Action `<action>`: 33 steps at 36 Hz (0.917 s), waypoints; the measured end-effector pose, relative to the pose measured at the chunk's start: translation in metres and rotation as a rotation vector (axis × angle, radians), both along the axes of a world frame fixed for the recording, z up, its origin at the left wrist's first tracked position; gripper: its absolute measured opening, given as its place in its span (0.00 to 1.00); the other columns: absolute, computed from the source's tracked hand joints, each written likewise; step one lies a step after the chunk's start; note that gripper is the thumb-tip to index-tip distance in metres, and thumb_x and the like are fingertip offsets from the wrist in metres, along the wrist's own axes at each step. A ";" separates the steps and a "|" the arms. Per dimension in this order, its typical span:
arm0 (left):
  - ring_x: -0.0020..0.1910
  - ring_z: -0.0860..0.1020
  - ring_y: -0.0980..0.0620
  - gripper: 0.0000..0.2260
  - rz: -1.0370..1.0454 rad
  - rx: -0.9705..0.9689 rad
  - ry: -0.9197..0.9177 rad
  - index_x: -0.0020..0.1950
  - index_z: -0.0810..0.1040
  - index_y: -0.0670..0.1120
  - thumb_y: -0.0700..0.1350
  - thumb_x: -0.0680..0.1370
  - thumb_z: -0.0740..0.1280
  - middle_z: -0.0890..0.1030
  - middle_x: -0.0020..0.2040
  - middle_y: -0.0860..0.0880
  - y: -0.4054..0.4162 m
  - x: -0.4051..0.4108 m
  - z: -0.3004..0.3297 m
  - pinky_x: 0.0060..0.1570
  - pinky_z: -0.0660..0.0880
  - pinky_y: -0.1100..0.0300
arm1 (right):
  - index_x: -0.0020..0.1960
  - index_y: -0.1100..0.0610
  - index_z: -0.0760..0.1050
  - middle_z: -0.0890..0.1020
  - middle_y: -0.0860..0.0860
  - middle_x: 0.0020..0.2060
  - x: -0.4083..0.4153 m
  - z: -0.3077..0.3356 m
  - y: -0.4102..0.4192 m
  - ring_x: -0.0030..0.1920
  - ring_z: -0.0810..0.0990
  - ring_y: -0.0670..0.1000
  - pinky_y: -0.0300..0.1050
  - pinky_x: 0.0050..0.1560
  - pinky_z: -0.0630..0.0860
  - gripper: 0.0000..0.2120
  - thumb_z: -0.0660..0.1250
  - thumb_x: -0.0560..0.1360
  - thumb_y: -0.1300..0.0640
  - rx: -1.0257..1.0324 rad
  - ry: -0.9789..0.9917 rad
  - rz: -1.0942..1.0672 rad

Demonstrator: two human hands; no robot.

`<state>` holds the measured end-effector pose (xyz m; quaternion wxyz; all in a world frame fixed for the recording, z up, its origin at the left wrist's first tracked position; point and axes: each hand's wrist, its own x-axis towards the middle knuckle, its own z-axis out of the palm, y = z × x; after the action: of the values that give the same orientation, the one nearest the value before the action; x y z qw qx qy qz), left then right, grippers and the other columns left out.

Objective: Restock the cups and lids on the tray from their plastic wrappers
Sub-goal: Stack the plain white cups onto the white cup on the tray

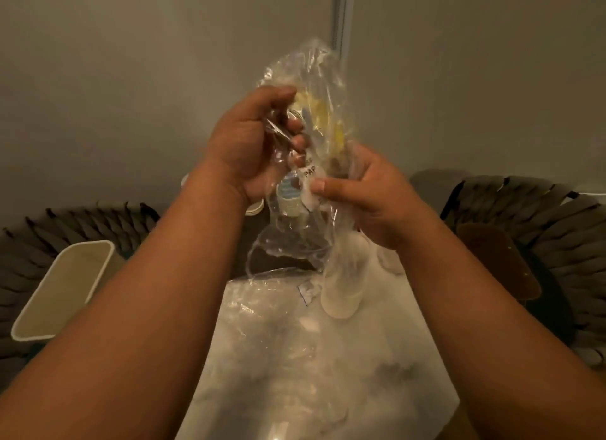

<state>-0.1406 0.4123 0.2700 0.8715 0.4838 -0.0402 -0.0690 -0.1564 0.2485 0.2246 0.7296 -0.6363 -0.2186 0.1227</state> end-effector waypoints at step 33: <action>0.49 0.83 0.43 0.06 0.565 0.488 0.600 0.49 0.77 0.46 0.47 0.82 0.62 0.83 0.50 0.42 0.167 -0.097 -0.167 0.54 0.80 0.47 | 0.46 0.49 0.77 0.79 0.48 0.33 -0.086 -0.140 0.226 0.32 0.76 0.50 0.47 0.35 0.74 0.07 0.62 0.80 0.55 -0.405 0.271 0.117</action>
<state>-0.2380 0.5794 0.1027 0.6901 0.6252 0.3636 0.0266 -0.2421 0.4748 0.0847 0.6015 -0.7334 -0.1264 0.2902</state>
